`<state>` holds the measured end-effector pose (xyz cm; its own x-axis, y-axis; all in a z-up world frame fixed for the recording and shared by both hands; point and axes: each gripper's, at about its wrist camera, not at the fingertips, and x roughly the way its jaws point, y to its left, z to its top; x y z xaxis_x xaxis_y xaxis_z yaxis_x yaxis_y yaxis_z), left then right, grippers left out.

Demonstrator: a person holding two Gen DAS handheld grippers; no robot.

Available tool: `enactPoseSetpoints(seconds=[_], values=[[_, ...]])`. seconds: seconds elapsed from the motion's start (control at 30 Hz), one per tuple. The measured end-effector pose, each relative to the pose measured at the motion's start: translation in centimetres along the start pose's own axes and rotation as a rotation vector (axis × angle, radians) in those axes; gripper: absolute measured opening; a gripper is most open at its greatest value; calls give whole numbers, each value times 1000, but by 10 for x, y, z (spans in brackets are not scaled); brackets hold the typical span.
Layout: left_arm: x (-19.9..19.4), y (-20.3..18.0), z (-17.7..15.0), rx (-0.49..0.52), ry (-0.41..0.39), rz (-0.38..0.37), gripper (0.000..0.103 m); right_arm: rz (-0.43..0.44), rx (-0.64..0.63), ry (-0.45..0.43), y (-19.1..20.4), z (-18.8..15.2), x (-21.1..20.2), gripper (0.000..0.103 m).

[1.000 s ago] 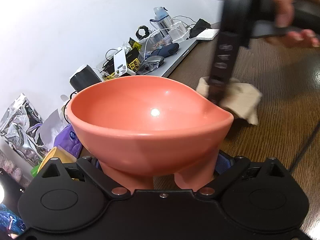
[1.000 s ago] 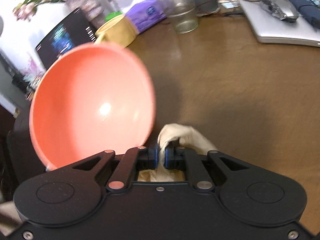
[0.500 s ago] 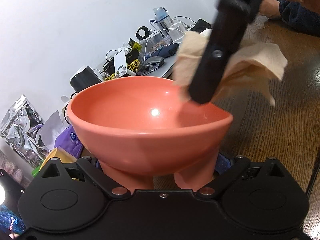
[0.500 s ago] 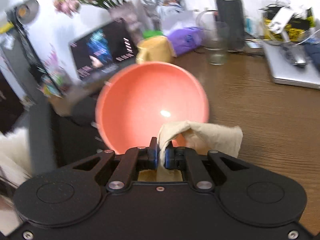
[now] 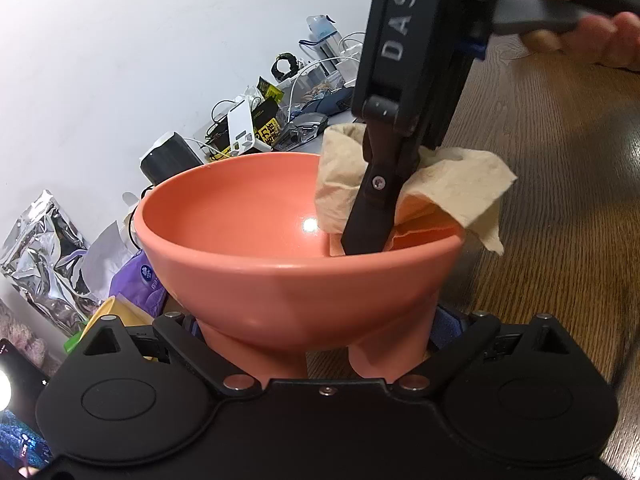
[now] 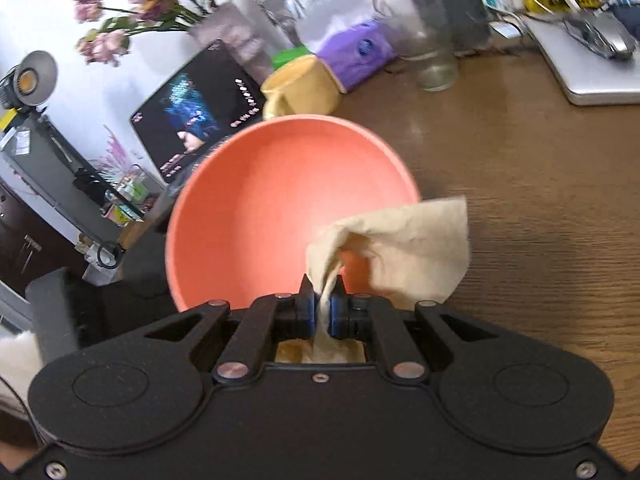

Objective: Clean bowl
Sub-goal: 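Rub the cloth across the bowl interior with the right tool, then wipe the cloth around the pink bowl's inner wall with the right tool while the left tool holds the bowl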

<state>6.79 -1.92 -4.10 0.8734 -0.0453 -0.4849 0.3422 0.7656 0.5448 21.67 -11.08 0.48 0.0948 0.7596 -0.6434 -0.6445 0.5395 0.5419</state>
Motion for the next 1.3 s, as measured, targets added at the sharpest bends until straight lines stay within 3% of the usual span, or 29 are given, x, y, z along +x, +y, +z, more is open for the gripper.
enactPoseSetpoints(seconds=[0.3,0.7,1.3], values=[[0,-1,0,3,-2,1,97,-63,-44,-10,-11,33,-3,8],[0,0,0,1,-1,-2,97,-71,-229,-26,30,66,7,8],[3,3,-1,-13,1,-16,97,-45,-490,74,102,41,16,8]])
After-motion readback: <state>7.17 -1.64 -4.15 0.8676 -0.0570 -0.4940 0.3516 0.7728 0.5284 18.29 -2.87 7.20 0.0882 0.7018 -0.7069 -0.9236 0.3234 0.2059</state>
